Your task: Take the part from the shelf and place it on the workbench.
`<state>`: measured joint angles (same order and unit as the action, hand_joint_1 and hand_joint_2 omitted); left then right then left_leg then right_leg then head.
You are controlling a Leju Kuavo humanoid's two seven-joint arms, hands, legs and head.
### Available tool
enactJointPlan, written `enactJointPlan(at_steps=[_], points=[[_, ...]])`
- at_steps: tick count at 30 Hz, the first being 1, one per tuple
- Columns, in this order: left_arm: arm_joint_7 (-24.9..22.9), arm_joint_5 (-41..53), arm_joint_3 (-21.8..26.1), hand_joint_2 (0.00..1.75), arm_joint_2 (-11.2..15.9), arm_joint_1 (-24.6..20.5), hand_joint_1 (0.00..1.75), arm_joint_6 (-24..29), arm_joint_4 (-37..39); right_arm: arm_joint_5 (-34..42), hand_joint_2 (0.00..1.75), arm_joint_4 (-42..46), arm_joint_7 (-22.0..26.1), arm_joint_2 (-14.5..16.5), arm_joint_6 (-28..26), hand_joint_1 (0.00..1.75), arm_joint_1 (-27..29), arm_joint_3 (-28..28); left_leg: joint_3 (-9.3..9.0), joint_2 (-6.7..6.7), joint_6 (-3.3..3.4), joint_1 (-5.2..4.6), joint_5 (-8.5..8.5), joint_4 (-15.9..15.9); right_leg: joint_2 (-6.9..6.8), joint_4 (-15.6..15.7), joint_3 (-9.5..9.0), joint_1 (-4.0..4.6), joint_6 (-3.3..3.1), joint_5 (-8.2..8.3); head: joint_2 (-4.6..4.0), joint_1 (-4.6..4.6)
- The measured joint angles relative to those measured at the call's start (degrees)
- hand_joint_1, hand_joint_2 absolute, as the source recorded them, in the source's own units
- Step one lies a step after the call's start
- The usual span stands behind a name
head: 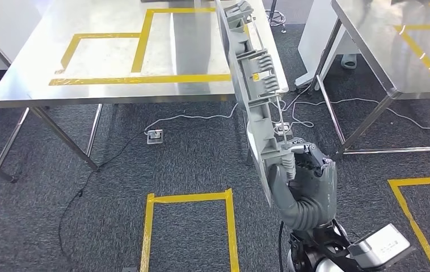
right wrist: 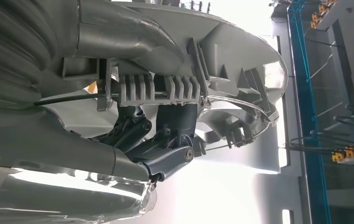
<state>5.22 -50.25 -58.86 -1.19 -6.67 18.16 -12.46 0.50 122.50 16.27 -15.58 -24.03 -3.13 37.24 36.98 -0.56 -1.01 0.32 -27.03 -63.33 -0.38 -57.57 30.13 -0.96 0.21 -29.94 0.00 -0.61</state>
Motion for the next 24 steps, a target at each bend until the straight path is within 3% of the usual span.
enactJointPlan(at_steps=[2,6,7,9,10,11,12,13,15,16,18,21,22,24], points=[[0.0,0.0,0.0,1.75,0.0,0.0,0.00,0.0,0.0,0.0,1.75,0.0,0.0,0.0,0.0,1.75,0.0,0.0,-1.40,-0.29,0.51,-0.27,0.11,3.0,-0.04,-0.1,-0.24,0.15,0.58,-0.49,0.00,-0.25],[0.0,0.0,0.0,1.75,0.0,0.1,0.00,0.0,0.0,0.0,1.75,0.1,0.0,0.0,0.0,1.75,-0.1,-0.1,-2.27,0.28,1.68,-0.11,-0.97,3.9,-0.28,-1.4,0.01,0.05,1.68,-2.05,0.00,0.09],[0.0,0.0,0.0,1.75,0.0,0.0,0.00,0.0,0.0,0.0,1.75,0.1,0.0,0.0,0.0,1.75,-0.1,-0.1,-2.63,0.34,2.01,-0.02,-1.15,4.0,-0.21,-3.9,1.09,0.02,1.93,-3.30,0.00,0.36],[0.0,0.1,0.0,1.75,0.0,0.0,0.00,0.0,0.0,0.0,1.75,0.2,0.0,0.0,0.0,1.75,-0.1,-0.1,-3.14,0.38,2.59,-0.17,-1.60,4.0,-0.11,-11.6,5.20,0.02,2.19,-6.17,0.00,0.89],[0.0,0.1,0.0,1.75,0.0,0.0,0.00,0.0,0.0,0.0,1.75,0.2,0.0,0.0,0.0,1.75,0.0,-0.1,-3.39,0.43,2.77,-0.30,-1.84,4.0,-0.09,-15.1,7.40,0.04,2.20,-6.95,0.00,1.08],[0.0,0.1,0.0,1.75,0.0,0.1,0.00,0.0,0.0,0.0,1.75,0.2,0.0,0.0,0.0,1.75,0.0,-0.1,-3.68,0.52,2.88,-0.47,-2.08,4.0,-0.07,-16.9,8.88,0.07,2.09,-6.64,0.00,1.18],[0.0,0.1,0.0,1.75,0.0,0.1,0.00,0.0,0.0,0.0,1.75,0.2,0.0,0.0,0.0,1.75,0.0,-0.1,-4.05,0.65,2.95,-0.66,-2.35,4.0,-0.04,-16.5,9.36,0.14,1.82,-5.12,0.00,1.31],[0.0,0.1,0.0,1.75,-0.1,0.1,0.00,0.0,0.0,0.0,1.75,0.2,0.0,0.0,0.0,1.75,0.0,-0.1,-4.50,0.79,2.97,-0.84,-2.65,4.0,0.02,-14.0,8.80,0.30,1.36,-2.63,0.00,1.48],[0.0,0.1,0.0,1.75,-0.2,0.1,0.00,0.0,0.0,0.0,1.75,0.2,0.0,0.0,0.0,1.75,0.0,-0.1,-5.22,0.97,2.90,-1.11,-3.28,4.1,0.23,-7.0,6.44,0.90,-0.04,2.04,0.00,1.69],[0.0,0.1,0.0,1.75,-0.3,0.0,0.00,0.0,0.0,0.0,1.75,0.2,0.0,0.0,0.0,1.75,-0.1,-0.1,-5.34,1.01,2.73,-1.14,-3.51,4.0,0.29,-4.3,5.41,1.22,-0.65,3.05,0.00,1.72],[0.0,0.1,0.0,1.75,-0.5,0.0,0.00,0.0,0.0,0.0,1.75,0.2,0.0,0.0,0.0,1.75,-0.1,-0.1,-5.18,0.95,2.27,-1.09,-3.70,4.1,0.31,-2.2,4.45,1.58,-1.31,2.76,0.00,1.70],[0.0,0.1,0.0,1.75,-0.5,-0.1,0.00,0.0,0.0,0.0,1.75,0.3,0.0,-0.1,0.0,1.75,-0.1,-0.1,-5.08,0.78,1.40,-1.13,-4.47,3.6,0.16,-0.1,3.24,1.17,-1.40,2.59,0.00,1.80],[0.1,0.1,0.0,1.75,-0.4,-0.1,0.00,0.1,0.0,0.0,1.75,0.3,0.0,-0.1,0.0,1.75,-0.2,-0.1,-4.28,0.78,1.04,-1.07,-5.44,1.9,0.06,0.5,2.70,0.90,-1.40,2.65,0.00,1.61],[0.1,0.1,0.0,1.75,-0.4,-0.1,0.00,0.1,0.0,0.0,1.75,0.3,0.0,-0.1,0.1,1.75,-0.3,-0.1,-0.56,0.79,0.31,-0.51,-8.05,-4.5,-0.09,0.9,2.04,0.61,-1.42,2.46,0.00,0.92]])
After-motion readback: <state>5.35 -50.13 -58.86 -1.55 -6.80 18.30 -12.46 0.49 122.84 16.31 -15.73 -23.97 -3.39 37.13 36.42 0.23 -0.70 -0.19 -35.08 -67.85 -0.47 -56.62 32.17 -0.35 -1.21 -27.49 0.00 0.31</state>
